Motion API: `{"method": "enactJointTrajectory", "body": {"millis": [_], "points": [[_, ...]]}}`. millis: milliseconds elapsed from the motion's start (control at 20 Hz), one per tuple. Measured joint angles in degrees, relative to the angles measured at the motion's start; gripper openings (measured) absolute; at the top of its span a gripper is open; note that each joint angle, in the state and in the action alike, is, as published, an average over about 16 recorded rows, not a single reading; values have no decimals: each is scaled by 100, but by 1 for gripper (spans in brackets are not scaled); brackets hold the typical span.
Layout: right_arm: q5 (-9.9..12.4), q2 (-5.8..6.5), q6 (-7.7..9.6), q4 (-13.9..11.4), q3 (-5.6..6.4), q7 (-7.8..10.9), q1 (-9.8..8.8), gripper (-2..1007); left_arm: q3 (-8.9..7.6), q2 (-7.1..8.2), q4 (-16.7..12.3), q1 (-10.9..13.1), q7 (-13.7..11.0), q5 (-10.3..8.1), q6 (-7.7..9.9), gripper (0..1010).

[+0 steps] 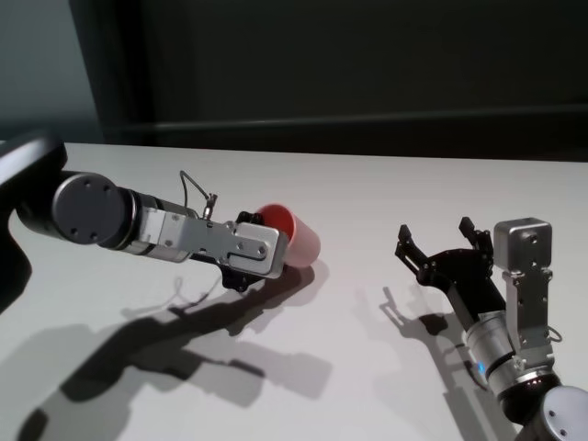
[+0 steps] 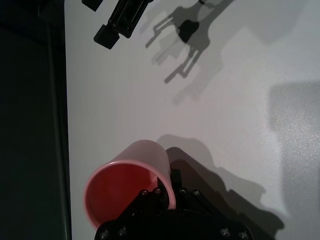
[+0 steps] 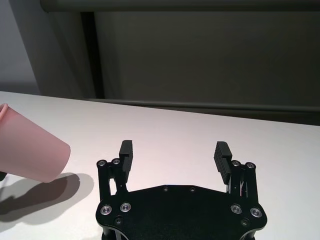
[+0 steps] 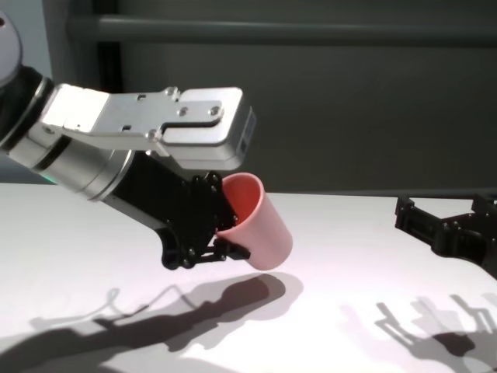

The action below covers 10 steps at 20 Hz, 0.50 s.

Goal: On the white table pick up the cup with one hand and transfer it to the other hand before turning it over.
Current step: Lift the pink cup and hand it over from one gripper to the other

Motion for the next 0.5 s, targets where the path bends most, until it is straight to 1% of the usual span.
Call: {"method": "enactJointTrajectory", "body": {"millis": [200,350,500], "points": [[0,0,0,0,0,0,0,1002,-281,-14,20,241,242,-461,-102,48],[0,0,0,0,0,0,0,1002,-529,-77,67,430,386,-892,-204,48],[0,0,0,0,0,0,0,1002,-781,-188,153,605,495,-1363,-317,48]]}}
